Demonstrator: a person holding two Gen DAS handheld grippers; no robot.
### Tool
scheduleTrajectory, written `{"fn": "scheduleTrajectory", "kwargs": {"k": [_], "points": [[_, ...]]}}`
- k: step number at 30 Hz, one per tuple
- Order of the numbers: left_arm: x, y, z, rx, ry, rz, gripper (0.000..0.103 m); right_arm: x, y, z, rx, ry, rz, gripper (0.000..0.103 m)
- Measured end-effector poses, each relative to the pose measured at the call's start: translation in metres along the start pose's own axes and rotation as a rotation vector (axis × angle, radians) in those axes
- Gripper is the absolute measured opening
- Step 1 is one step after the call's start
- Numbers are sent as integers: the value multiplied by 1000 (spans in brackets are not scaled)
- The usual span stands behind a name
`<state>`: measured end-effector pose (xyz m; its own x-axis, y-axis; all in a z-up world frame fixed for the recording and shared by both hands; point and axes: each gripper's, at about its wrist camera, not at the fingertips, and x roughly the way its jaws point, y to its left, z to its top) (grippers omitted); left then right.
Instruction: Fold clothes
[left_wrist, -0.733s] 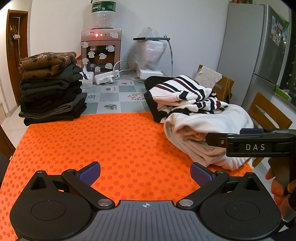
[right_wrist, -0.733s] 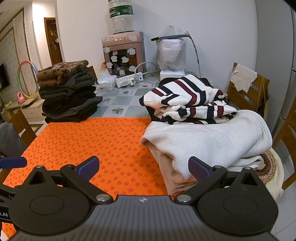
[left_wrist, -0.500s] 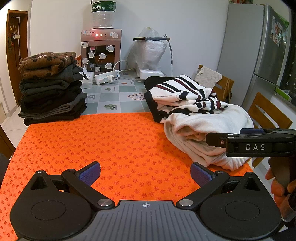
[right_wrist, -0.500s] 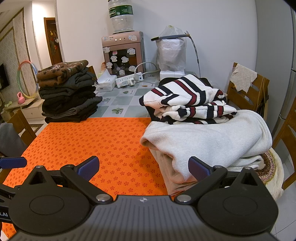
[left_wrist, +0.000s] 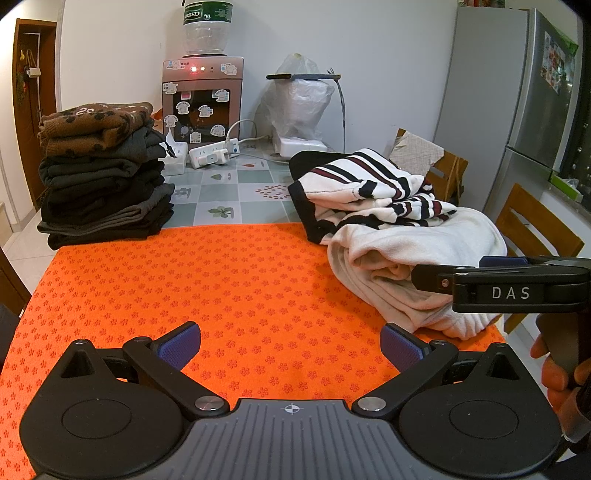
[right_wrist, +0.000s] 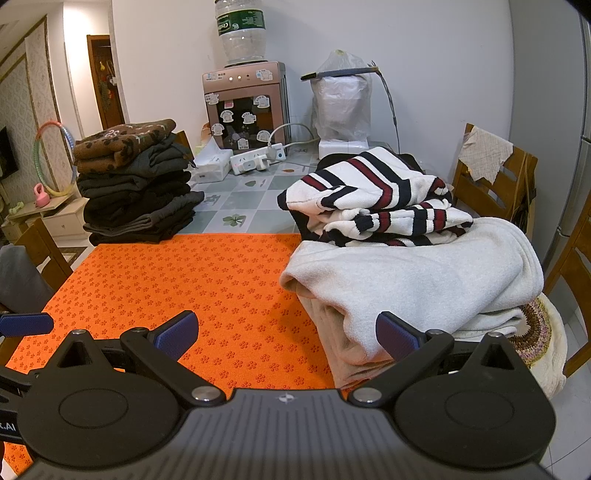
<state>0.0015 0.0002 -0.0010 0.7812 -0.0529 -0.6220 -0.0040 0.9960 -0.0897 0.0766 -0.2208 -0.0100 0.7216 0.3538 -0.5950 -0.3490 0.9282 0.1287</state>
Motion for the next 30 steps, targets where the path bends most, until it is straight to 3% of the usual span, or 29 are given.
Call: {"fn": "scheduleTrajectory", "kwargs": {"k": [30], "points": [[4,-1,1,2,14,-4,103,3,-1,1,5,12,1,103]]}}
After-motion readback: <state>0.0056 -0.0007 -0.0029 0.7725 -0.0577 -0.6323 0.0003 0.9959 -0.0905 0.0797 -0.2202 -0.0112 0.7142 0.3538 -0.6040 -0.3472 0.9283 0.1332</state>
